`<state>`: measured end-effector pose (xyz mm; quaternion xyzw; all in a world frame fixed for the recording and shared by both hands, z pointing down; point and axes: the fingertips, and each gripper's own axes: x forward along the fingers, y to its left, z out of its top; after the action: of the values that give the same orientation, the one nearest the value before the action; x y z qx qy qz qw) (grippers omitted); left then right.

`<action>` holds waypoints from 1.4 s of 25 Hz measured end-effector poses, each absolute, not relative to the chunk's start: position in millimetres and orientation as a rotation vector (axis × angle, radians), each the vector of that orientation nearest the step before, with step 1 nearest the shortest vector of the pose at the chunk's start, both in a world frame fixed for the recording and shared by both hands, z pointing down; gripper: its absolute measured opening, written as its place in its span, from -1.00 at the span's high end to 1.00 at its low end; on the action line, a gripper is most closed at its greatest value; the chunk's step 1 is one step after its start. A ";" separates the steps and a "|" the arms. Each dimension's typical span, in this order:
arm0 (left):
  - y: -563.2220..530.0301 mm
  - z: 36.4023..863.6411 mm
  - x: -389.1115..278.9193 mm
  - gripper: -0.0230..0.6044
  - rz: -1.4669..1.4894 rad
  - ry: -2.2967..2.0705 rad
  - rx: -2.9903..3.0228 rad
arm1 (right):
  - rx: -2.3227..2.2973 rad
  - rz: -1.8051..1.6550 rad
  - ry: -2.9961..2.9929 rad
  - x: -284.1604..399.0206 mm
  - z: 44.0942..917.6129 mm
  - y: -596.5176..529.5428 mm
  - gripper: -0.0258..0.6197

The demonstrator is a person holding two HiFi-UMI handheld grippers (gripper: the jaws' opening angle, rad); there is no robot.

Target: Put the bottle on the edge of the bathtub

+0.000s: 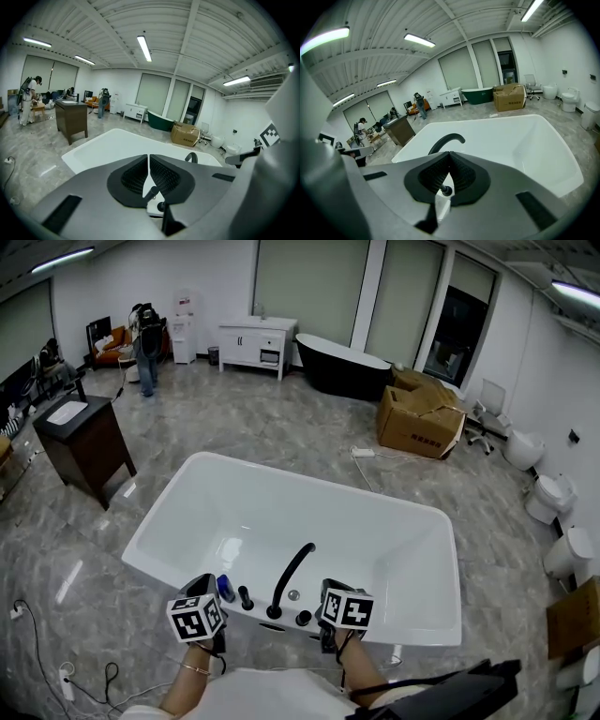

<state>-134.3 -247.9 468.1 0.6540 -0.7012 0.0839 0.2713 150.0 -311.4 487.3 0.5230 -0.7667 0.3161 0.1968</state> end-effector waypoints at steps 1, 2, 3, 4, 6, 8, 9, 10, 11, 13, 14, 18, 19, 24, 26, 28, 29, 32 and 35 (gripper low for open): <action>-245.3 469.6 -134.5 0.84 0.233 -1.890 1.751 | 1.459 0.888 -2.151 149.8 487.2 -311.4 0.84; -243.2 470.3 -134.3 0.84 0.240 -1.893 1.746 | 1.454 0.891 -2.155 150.0 487.2 -311.1 0.84; -242.0 470.5 -134.5 0.84 0.246 -1.898 1.742 | 1.449 0.891 -2.157 150.3 487.9 -311.0 0.84; -241.5 470.3 -135.7 0.84 0.251 -1.905 1.736 | 1.441 0.892 -2.158 150.1 489.3 -311.4 0.84; -241.5 469.1 -139.7 0.84 0.248 -1.921 1.719 | 1.418 0.901 -2.160 148.0 492.8 -312.2 0.84; -241.1 467.8 -142.3 0.84 0.246 -1.931 1.710 | 1.397 0.901 -2.165 145.8 493.7 -312.1 0.84; -241.1 467.4 -143.1 0.84 0.246 -1.935 1.709 | 1.389 0.894 -2.168 144.9 493.3 -312.3 0.84; -241.4 467.4 -143.9 0.84 0.246 -1.937 1.708 | 1.382 0.884 -2.170 143.8 492.5 -312.9 0.84; -242.0 467.6 -144.4 0.84 0.246 -1.937 1.707 | 1.376 0.872 -2.171 142.4 491.5 -313.6 0.84; -243.1 468.7 -143.7 0.84 0.247 -1.932 1.706 | 1.364 0.856 -2.170 140.0 490.1 -314.4 0.84; -243.6 469.5 -142.5 0.84 0.248 -1.930 1.705 | 1.359 0.853 -2.169 139.5 489.9 -314.7 0.84; -244.7 472.8 -138.7 0.84 0.243 -1.926 1.699 | 1.344 0.844 -2.162 138.4 491.1 -315.2 0.84; -244.2 474.1 -138.3 0.84 0.242 -1.925 1.696 | 1.342 0.842 -2.161 138.4 491.6 -314.9 0.84; -241.3 481.7 -142.1 0.84 0.236 -1.925 1.674 | 1.344 0.838 -2.149 138.1 495.0 -313.2 0.84; -240.7 484.0 -144.2 0.84 0.233 -1.924 1.665 | 1.350 0.836 -2.144 139.2 494.9 -313.5 0.84; -241.7 485.2 -144.4 0.84 0.230 -1.923 1.659 | 1.357 0.836 -2.141 141.9 494.2 -315.3 0.84; -242.6 485.4 -144.1 0.84 0.229 -1.923 1.658 | 1.360 0.838 -2.141 143.2 493.8 -316.4 0.84; -244.9 486.3 -140.8 0.84 0.237 -1.915 1.659 | 1.369 0.848 -2.142 148.0 492.8 -319.5 0.84; -248.3 486.7 -136.5 0.84 0.250 -1.907 1.669 | 1.382 0.847 -2.141 153.2 491.6 -323.3 0.84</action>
<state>-136.5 -248.3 486.7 0.6267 -0.7159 0.0939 0.2931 153.2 -323.3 491.6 0.5014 -0.7766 0.3072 0.2259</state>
